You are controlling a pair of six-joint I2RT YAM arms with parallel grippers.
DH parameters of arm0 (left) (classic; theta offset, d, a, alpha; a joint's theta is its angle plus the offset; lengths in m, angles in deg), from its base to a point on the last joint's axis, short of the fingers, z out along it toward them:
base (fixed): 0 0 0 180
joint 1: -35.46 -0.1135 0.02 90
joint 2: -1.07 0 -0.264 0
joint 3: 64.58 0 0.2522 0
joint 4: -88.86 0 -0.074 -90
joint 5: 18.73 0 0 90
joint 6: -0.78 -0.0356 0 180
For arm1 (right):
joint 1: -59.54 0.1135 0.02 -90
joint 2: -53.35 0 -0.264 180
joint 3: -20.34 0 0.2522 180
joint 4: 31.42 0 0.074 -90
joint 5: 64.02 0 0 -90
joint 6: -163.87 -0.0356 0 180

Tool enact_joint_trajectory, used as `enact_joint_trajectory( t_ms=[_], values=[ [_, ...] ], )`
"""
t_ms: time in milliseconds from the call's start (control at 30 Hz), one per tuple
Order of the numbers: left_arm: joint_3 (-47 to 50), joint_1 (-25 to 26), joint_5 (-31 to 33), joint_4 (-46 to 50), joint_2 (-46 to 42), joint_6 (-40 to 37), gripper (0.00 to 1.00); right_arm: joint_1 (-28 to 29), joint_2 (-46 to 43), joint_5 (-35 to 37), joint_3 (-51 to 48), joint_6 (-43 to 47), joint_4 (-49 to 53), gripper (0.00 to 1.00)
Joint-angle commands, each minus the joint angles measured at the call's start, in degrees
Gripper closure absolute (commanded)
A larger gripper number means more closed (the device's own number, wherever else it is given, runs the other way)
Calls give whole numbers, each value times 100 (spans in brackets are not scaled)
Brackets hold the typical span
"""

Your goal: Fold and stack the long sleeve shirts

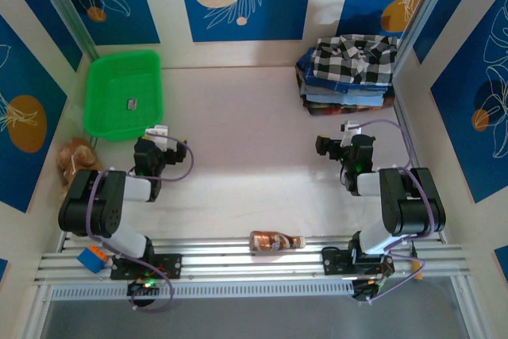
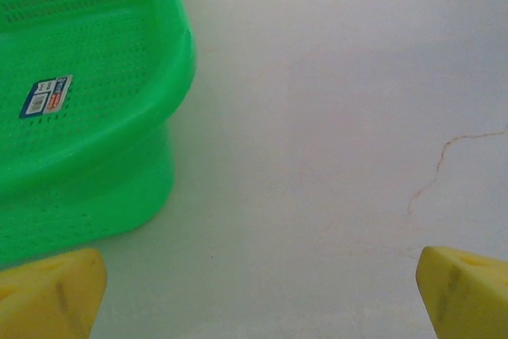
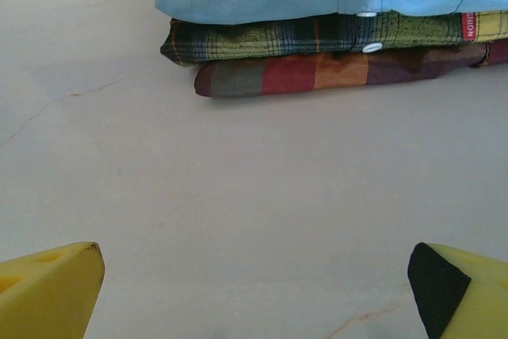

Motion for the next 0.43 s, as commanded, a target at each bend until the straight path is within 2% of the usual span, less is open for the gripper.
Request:
enact_joint_trajectory(
  t_ms=[0, 400],
  values=[
    [-27, -57, -180, 4, -36, 77, 0, 25, -58, 151, 114, 130, -113, 1],
    [-11, -51, -179, -29, -36, 65, 0, -14, -41, -76, 115, 154, -122, 1]
  ],
)
